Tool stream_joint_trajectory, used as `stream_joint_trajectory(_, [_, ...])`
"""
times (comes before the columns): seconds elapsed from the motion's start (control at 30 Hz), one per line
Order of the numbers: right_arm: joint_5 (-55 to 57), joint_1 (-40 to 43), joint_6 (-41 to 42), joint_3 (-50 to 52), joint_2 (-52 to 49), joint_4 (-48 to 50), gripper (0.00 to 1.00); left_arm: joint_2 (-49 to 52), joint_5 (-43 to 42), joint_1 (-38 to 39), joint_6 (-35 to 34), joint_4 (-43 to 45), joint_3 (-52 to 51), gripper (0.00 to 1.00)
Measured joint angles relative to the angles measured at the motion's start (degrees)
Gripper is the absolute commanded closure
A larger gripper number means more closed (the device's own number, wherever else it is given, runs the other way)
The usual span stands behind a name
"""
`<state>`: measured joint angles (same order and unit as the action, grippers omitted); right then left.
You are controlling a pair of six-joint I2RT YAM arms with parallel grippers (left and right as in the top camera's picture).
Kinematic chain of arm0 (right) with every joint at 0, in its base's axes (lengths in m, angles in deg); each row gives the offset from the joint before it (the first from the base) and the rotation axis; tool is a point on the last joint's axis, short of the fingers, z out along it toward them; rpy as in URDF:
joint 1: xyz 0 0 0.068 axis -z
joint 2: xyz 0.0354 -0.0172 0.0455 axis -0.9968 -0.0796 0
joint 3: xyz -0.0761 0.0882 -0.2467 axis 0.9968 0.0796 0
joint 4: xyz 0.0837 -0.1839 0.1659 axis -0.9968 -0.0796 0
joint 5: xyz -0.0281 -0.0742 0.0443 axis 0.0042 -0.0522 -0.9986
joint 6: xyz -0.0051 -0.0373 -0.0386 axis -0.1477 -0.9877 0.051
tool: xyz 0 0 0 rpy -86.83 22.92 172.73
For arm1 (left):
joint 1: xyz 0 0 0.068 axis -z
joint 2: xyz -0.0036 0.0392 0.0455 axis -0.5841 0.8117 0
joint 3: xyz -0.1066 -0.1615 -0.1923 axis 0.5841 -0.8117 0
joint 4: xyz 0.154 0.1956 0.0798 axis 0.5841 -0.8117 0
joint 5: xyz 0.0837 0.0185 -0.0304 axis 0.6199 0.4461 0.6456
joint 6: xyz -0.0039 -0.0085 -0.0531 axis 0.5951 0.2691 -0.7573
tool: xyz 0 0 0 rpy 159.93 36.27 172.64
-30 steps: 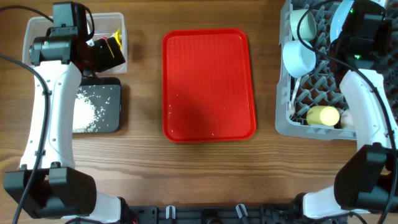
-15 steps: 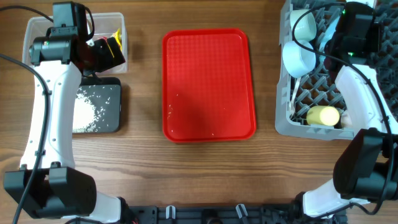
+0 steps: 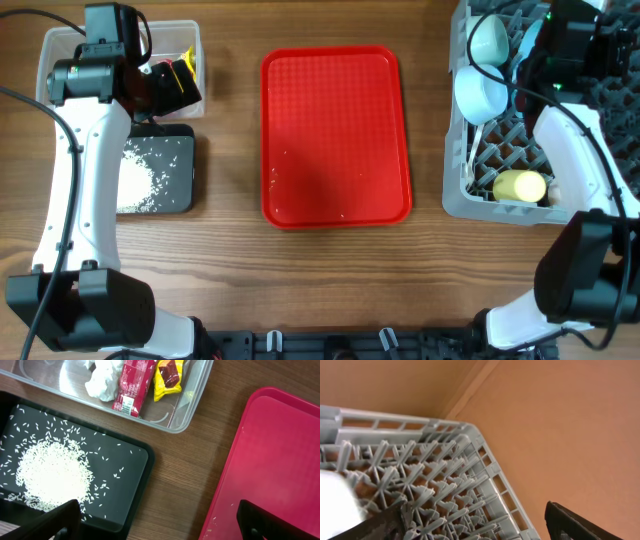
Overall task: Sort waste into correct bins and load items into the dishwasher rack
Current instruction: 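Lift the white plate and stand it upright in the rack slots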
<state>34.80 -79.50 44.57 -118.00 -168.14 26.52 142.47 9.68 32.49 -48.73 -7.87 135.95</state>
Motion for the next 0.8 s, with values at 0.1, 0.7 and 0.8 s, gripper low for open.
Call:
stream_joint_trajectory(0.1, [0.2,-0.8,2.4,0.0,4.7,-0.9,0.05,0.0,0.0,0.0,0.0,0.0,0.0,0.0])
stream_joint_trajectory(0.7, [-31.1,-16.6,16.8,0.0,40.8,-37.9,0.01,0.0,0.0,0.0,0.0,0.2,0.0,0.0])
stream_joint_trajectory(0.8, [-38.8,-16.9,17.4,0.0,45.1,-40.8,0.0,0.0,0.0,0.0,0.0,0.2,0.0,0.0])
